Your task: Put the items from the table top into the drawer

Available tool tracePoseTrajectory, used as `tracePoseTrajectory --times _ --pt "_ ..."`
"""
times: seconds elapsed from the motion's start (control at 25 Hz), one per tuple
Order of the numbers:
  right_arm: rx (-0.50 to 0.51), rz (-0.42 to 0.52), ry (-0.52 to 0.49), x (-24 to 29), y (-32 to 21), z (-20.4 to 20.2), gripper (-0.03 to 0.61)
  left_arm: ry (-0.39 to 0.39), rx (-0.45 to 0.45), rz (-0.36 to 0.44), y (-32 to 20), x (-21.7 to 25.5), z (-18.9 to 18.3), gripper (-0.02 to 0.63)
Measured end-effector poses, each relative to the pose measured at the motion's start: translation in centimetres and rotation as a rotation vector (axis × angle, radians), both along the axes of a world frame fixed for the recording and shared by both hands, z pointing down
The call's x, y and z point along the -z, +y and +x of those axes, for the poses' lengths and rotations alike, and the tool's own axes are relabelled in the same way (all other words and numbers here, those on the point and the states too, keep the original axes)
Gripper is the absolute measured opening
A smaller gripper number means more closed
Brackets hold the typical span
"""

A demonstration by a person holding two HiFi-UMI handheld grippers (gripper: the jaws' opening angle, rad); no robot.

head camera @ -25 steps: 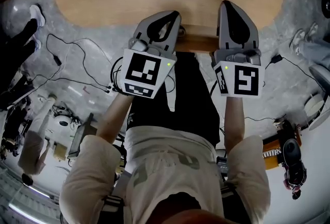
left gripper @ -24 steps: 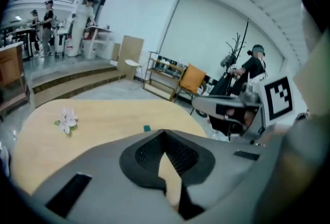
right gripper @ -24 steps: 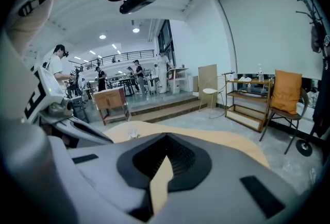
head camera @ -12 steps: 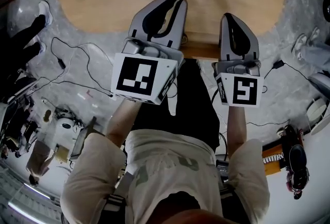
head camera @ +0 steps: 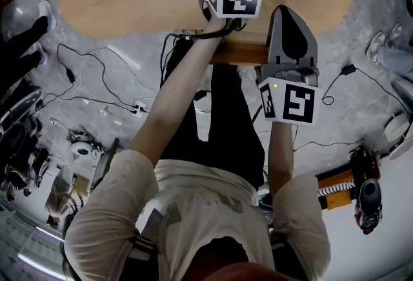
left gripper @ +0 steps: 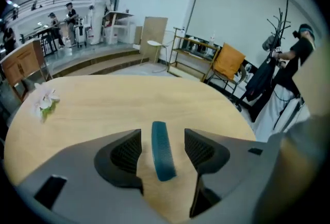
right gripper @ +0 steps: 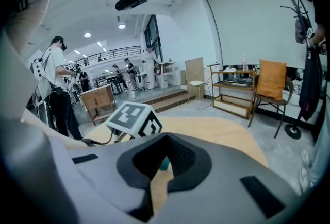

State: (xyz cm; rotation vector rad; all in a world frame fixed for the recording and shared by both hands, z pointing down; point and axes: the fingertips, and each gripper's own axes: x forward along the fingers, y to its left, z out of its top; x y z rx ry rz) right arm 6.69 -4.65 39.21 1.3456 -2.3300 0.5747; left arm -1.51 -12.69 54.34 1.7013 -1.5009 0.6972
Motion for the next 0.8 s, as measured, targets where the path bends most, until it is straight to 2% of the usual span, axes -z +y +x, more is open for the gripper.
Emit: tracePoseTrajectory --times 0.16,0.32,0.48,0.8 --pt "-0.022 -0.017 -0.001 -1.5 -0.3 0.3 0.005 -0.072 -0.043 -0.078 -1.5 -4.1 0.4 0.249" --pt "-0.068 -0.06 -0.037 -2.4 -0.5 1.0 0.005 -0.11 -0.017 -0.131 -2.4 -5.7 0.5 0.249" --pt "-0.112 -0.107 -0.089 -3.2 -0.3 1.9 0.005 -0.11 0.006 -0.141 -2.2 -5.6 0.6 0.249" --pt "-0.112 -0.101 -0.093 -2.8 -0.2 1.5 0.005 -0.119 0.012 -0.09 -1.6 -5.3 0.6 0.25"
